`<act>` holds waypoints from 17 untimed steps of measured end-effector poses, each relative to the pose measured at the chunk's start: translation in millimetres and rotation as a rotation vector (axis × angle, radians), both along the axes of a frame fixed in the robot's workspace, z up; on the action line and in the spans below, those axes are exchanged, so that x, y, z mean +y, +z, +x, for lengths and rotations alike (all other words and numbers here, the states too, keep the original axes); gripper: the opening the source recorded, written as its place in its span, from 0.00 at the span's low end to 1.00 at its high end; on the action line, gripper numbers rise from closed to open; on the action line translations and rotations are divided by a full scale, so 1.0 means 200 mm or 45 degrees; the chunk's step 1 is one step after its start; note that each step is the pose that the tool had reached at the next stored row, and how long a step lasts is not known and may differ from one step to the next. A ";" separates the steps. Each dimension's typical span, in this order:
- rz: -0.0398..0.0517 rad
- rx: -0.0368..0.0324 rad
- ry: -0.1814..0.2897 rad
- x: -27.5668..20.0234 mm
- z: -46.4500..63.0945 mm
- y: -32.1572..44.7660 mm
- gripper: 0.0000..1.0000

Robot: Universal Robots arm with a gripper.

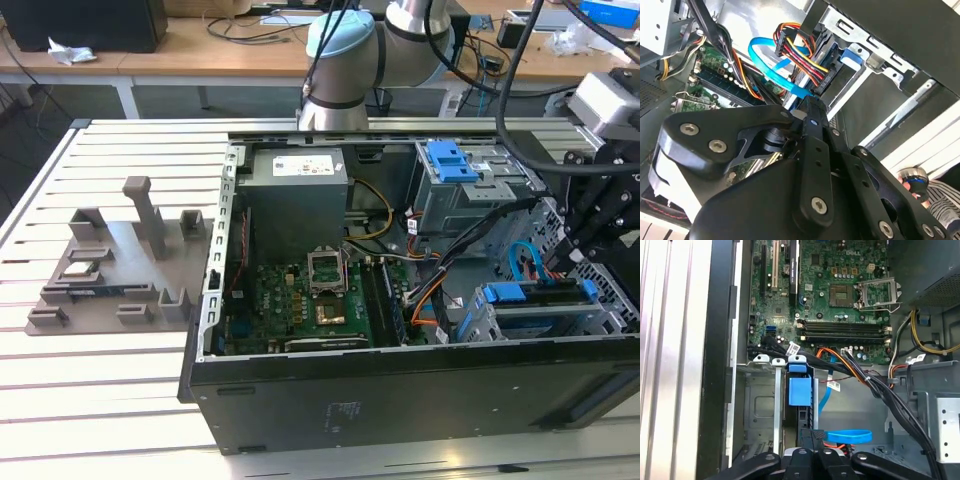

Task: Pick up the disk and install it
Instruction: 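Insert the second disk wire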

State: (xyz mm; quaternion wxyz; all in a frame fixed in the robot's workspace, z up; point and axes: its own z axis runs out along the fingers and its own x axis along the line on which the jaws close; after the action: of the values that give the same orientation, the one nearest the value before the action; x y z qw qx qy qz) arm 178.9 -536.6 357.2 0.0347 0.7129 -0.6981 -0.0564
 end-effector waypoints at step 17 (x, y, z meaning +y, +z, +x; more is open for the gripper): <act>0.000 0.0148 0.000 0.000 0.01 0.113 0.11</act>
State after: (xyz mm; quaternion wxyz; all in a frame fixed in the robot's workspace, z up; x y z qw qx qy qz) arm 181.7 -536.5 379.7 0.0388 0.7126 -0.6979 -0.0605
